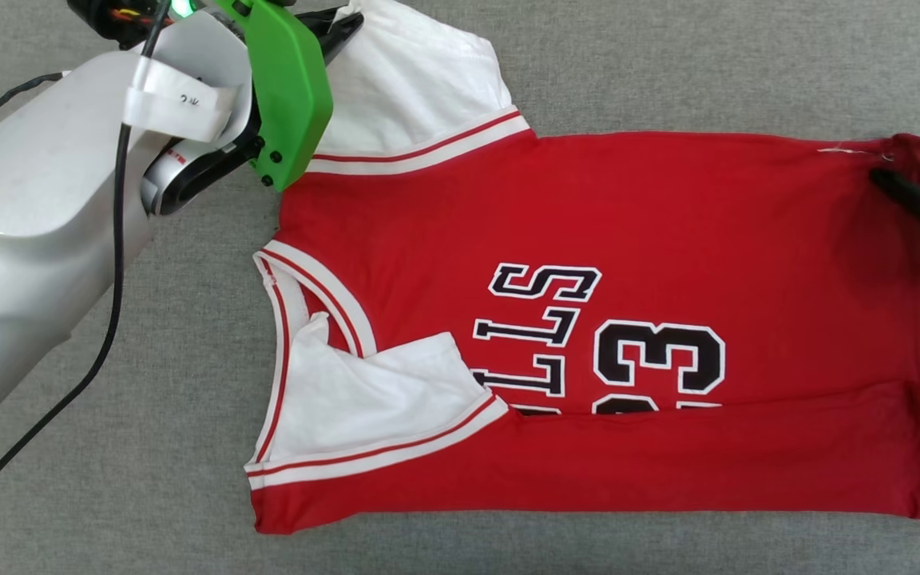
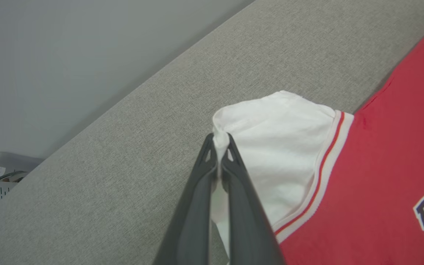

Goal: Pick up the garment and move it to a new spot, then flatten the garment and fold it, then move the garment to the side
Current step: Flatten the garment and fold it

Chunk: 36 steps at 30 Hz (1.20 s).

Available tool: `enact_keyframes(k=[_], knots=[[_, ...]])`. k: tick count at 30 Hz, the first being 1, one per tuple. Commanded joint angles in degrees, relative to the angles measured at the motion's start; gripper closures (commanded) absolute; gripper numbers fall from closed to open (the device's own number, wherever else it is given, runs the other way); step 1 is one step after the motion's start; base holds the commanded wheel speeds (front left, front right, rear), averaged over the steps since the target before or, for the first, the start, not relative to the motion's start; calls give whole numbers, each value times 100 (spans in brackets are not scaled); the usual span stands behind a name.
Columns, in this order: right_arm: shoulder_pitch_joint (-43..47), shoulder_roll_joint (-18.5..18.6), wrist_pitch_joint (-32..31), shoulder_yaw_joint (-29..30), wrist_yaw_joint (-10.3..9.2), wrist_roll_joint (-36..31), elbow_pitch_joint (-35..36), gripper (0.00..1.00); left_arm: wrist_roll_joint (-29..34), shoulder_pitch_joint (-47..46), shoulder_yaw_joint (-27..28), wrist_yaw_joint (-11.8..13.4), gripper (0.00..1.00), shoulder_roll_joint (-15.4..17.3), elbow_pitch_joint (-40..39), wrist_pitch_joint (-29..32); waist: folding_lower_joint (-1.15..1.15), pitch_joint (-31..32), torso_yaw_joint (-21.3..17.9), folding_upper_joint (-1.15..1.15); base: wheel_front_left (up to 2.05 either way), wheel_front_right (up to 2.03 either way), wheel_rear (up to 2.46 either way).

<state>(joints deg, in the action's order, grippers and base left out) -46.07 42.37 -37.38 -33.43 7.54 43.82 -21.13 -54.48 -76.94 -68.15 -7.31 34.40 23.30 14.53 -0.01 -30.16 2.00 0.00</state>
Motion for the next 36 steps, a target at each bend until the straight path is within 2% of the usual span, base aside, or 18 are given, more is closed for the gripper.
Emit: enact_keyframes(k=[1, 11, 18, 26, 36], knots=[[167, -181, 133, -239, -5, -17, -219, 100, 61, 66, 24, 20, 100, 65, 7, -83, 1, 147, -80, 0, 0, 0, 0], [354, -1, 1394, -159, -5, -72, 32, 100, -40, 757, -8, 221, 100, 389, -379, -484, 1, 860, -95, 0, 0, 0, 0], [1027, 63, 1884, 46, -5, -47, 322, 100, -88, 1413, -100, 594, 100, 756, -1027, -630, 1, 1295, -42, 0, 0, 0, 0], [1951, 73, 2084, 259, -5, -69, 697, 100, -284, 2413, -216, 1146, 100, 1222, -1888, -798, 1, 1742, -48, 0, 0, 0, 0], [3067, 144, 1958, 580, -5, -20, 1141, 100, -562, 3604, -353, 1648, 100, 1618, -2564, -995, 1, 1930, -23, 0, 0, 0, 0]])
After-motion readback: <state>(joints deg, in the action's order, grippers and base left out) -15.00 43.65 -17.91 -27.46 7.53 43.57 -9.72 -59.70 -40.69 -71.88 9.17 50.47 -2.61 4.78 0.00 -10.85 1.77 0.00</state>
